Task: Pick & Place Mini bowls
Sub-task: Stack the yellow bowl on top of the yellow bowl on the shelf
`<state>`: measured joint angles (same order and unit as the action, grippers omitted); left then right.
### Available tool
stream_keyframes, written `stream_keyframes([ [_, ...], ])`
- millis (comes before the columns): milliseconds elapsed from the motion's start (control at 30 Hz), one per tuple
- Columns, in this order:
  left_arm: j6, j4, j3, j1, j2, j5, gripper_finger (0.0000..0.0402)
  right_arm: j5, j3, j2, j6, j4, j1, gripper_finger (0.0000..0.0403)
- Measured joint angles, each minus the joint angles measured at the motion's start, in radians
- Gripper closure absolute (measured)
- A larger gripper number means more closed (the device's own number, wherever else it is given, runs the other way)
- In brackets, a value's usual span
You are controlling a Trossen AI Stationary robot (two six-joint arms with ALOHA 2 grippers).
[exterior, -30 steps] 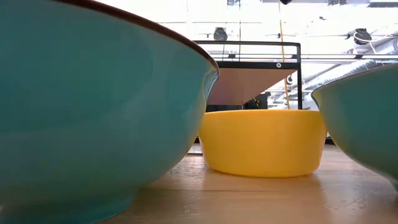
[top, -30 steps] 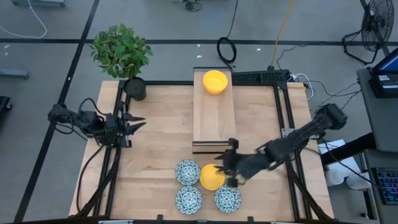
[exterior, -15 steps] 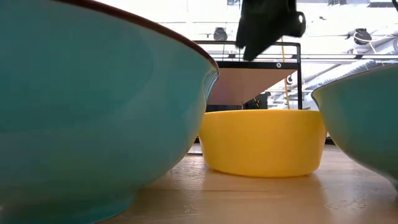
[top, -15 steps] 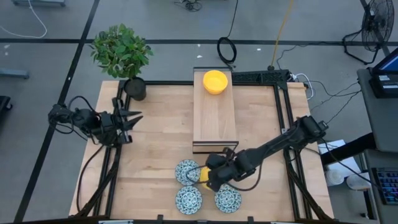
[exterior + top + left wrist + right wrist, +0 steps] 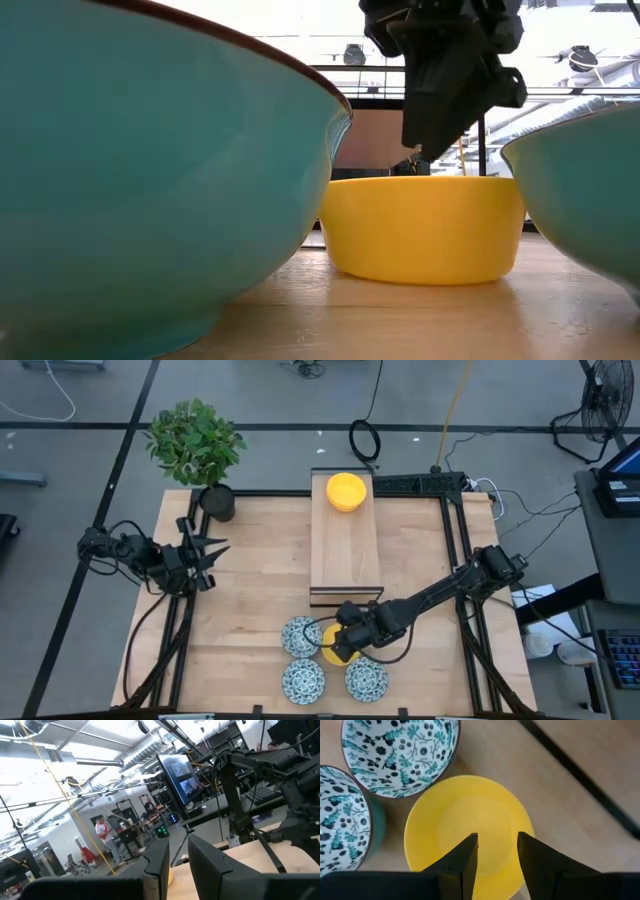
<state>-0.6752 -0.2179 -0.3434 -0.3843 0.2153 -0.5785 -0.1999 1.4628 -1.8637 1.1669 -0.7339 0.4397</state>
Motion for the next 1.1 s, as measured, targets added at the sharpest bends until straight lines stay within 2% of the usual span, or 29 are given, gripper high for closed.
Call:
stream_keyframes([
  [100, 0.026, -0.025, 0.0, 0.0, 0.0, 0.001, 0.0325, 0.043, -0.027, 0.001, 0.05, 0.003, 0.0, 0.0277],
  [267, 0.085, -0.022, 0.0, 0.0, 0.0, 0.002, 0.0325, 0.049, -0.068, 0.0, 0.106, -0.012, -0.001, 0.0277],
  [533, 0.122, 0.009, 0.0, 0.0, 0.001, 0.002, 0.0325, 0.058, -0.069, 0.0, 0.107, -0.022, -0.002, 0.0277],
  [700, 0.154, 0.015, 0.0, 0.0, 0.001, 0.002, 0.0325, 0.124, -0.07, 0.0, 0.112, -0.027, -0.002, 0.0277],
  [1100, 0.161, 0.016, 0.0, 0.0, 0.001, 0.002, 0.0325, 0.124, -0.076, 0.0, 0.133, -0.086, -0.006, 0.0277],
])
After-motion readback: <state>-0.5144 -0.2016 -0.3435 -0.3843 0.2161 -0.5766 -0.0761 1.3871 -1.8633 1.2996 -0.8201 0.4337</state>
